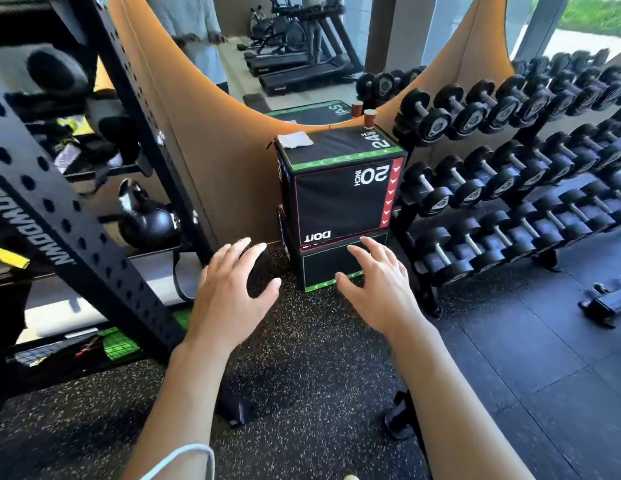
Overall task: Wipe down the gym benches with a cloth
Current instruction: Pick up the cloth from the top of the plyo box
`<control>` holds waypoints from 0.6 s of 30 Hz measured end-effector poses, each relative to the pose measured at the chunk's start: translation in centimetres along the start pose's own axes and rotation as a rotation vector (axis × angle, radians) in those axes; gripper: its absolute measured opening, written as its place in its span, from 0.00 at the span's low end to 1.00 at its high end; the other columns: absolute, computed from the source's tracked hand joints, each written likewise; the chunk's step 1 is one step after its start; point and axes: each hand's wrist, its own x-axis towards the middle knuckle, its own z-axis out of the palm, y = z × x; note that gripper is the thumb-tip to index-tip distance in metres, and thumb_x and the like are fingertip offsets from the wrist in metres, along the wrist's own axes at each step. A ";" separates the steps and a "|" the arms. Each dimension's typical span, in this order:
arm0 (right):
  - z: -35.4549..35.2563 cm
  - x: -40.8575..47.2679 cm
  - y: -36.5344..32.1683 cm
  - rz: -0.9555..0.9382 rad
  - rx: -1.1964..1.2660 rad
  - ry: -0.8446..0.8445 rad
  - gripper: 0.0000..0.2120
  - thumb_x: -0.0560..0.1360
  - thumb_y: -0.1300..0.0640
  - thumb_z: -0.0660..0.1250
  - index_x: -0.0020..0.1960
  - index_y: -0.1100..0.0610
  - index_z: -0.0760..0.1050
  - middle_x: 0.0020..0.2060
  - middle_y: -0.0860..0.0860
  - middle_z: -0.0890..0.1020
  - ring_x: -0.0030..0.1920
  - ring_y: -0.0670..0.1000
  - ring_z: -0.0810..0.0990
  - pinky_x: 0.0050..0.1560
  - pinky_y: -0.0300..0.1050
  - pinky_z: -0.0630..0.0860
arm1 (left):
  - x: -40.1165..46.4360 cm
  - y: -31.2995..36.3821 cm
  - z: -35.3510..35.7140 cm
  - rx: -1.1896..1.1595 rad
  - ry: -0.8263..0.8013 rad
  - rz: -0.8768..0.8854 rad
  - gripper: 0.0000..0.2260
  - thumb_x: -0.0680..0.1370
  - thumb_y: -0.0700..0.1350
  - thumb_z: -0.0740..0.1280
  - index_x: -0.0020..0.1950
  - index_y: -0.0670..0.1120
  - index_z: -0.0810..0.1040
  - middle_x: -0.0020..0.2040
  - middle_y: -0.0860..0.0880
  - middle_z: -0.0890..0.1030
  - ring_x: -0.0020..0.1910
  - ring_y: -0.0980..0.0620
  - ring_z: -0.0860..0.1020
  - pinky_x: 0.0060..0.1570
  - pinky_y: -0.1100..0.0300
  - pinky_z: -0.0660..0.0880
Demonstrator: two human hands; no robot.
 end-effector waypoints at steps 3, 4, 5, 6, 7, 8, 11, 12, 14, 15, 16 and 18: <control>-0.9 2.7 2.5 0.000 0.002 0.000 0.31 0.80 0.39 0.64 0.80 0.49 0.66 0.81 0.48 0.61 0.82 0.53 0.54 0.81 0.62 0.55 | 2.8 2.0 1.9 0.006 0.010 0.017 0.28 0.80 0.61 0.66 0.79 0.57 0.68 0.81 0.54 0.67 0.81 0.50 0.60 0.80 0.43 0.61; -1.1 3.4 3.2 0.003 0.005 0.006 0.31 0.80 0.39 0.64 0.80 0.50 0.67 0.81 0.48 0.61 0.82 0.52 0.54 0.80 0.61 0.55 | 3.6 2.6 2.4 0.013 0.010 0.022 0.28 0.80 0.61 0.67 0.79 0.57 0.68 0.80 0.54 0.67 0.81 0.50 0.60 0.80 0.43 0.61; -1.4 4.1 4.0 0.006 0.009 0.012 0.31 0.80 0.39 0.64 0.79 0.50 0.67 0.81 0.49 0.61 0.82 0.52 0.54 0.80 0.61 0.55 | 4.4 3.1 2.9 0.023 0.009 0.025 0.28 0.80 0.61 0.67 0.79 0.57 0.69 0.80 0.54 0.67 0.81 0.50 0.60 0.79 0.43 0.61; -1.5 4.7 4.6 0.010 0.014 0.017 0.31 0.80 0.39 0.64 0.79 0.50 0.67 0.81 0.48 0.61 0.82 0.52 0.54 0.80 0.61 0.56 | 5.1 3.5 3.4 0.032 0.007 0.027 0.28 0.80 0.60 0.67 0.79 0.57 0.69 0.80 0.54 0.67 0.81 0.50 0.60 0.79 0.43 0.62; -1.6 5.2 5.2 0.015 0.021 0.022 0.31 0.80 0.39 0.64 0.79 0.50 0.67 0.81 0.48 0.61 0.81 0.52 0.54 0.80 0.62 0.56 | 5.8 3.9 3.8 0.039 0.006 0.030 0.28 0.80 0.60 0.67 0.79 0.57 0.69 0.80 0.54 0.67 0.81 0.50 0.61 0.79 0.43 0.62; -1.7 5.8 5.8 0.019 0.028 0.024 0.31 0.80 0.39 0.64 0.79 0.50 0.67 0.81 0.48 0.61 0.82 0.52 0.54 0.80 0.62 0.56 | 6.6 4.3 4.1 0.045 0.006 0.033 0.27 0.80 0.60 0.67 0.79 0.57 0.69 0.80 0.54 0.68 0.81 0.50 0.61 0.79 0.42 0.63; -1.6 7.4 7.3 0.038 0.044 0.019 0.32 0.80 0.39 0.64 0.80 0.50 0.66 0.81 0.49 0.61 0.82 0.53 0.54 0.80 0.63 0.56 | 8.8 4.8 5.2 0.064 0.011 0.033 0.27 0.80 0.60 0.68 0.78 0.57 0.70 0.80 0.54 0.68 0.80 0.50 0.62 0.78 0.43 0.63; -1.5 7.9 7.8 0.046 0.047 0.016 0.32 0.80 0.38 0.63 0.80 0.50 0.66 0.81 0.48 0.61 0.82 0.53 0.54 0.80 0.62 0.56 | 9.5 4.9 5.5 0.071 0.011 0.031 0.27 0.80 0.60 0.68 0.78 0.57 0.70 0.79 0.54 0.68 0.80 0.50 0.62 0.78 0.43 0.64; -1.4 9.0 8.7 0.061 0.053 0.011 0.32 0.79 0.38 0.63 0.80 0.49 0.65 0.81 0.48 0.61 0.82 0.53 0.54 0.80 0.61 0.56 | 10.9 5.1 6.5 0.078 -0.001 0.038 0.27 0.79 0.60 0.68 0.78 0.57 0.70 0.79 0.54 0.69 0.80 0.49 0.63 0.78 0.43 0.64; -1.3 9.5 9.1 0.068 0.055 0.007 0.32 0.79 0.38 0.63 0.80 0.49 0.65 0.81 0.48 0.61 0.82 0.52 0.54 0.80 0.61 0.56 | 11.6 5.2 7.0 0.075 -0.012 0.044 0.27 0.79 0.60 0.68 0.78 0.56 0.70 0.79 0.53 0.69 0.80 0.49 0.63 0.78 0.43 0.64; -1.2 10.1 9.5 0.075 0.057 0.005 0.32 0.79 0.38 0.63 0.80 0.49 0.65 0.81 0.48 0.61 0.82 0.52 0.54 0.80 0.60 0.56 | 12.3 5.3 7.5 0.070 -0.024 0.051 0.27 0.79 0.60 0.67 0.78 0.56 0.70 0.79 0.53 0.69 0.80 0.48 0.63 0.78 0.43 0.64; -0.9 11.3 10.3 0.092 0.064 0.004 0.32 0.80 0.39 0.64 0.80 0.50 0.65 0.81 0.48 0.61 0.81 0.52 0.54 0.80 0.60 0.55 | 13.8 5.4 8.5 0.055 -0.037 0.061 0.28 0.79 0.61 0.66 0.78 0.56 0.70 0.79 0.52 0.69 0.80 0.47 0.63 0.78 0.42 0.64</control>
